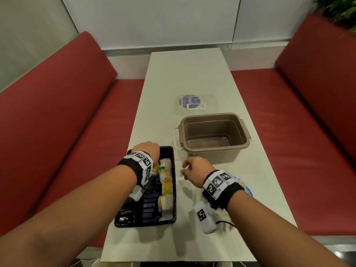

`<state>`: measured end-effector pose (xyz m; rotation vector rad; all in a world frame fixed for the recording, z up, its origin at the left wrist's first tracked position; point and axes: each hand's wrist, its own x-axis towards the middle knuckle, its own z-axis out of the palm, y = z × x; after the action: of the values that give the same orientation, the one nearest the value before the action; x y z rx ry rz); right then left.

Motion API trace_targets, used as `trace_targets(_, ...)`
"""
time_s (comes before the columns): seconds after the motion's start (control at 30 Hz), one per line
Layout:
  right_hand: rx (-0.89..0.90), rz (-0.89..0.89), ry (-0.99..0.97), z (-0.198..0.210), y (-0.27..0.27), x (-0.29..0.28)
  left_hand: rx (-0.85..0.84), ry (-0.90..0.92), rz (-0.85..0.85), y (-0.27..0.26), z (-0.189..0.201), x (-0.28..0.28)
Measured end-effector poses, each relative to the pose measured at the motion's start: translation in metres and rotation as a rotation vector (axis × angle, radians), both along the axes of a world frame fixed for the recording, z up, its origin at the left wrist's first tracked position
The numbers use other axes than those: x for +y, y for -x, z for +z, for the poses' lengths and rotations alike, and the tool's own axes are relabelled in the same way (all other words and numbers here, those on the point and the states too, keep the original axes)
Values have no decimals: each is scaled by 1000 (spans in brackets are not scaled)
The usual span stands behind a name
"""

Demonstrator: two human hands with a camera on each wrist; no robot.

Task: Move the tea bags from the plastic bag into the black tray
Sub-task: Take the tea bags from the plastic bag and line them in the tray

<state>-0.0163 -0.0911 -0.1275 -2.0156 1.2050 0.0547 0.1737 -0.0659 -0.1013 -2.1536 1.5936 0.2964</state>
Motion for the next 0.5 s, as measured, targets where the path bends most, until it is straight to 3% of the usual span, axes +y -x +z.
trace_targets(0.17, -64, -44, -27, 16, 57, -19, 83, 142, 25, 19, 41, -3)
trace_targets(0.3, 31, -81, 11, 14, 104, -33, 408, 231, -79, 66, 68, -4)
trace_targets(0.37, 97, -108, 42, 6, 122, -37, 562, 201, -128, 96, 67, -8)
trace_targets(0.5, 208, -55, 60, -17, 142, -34, 630, 148, -239, 154, 28, -16)
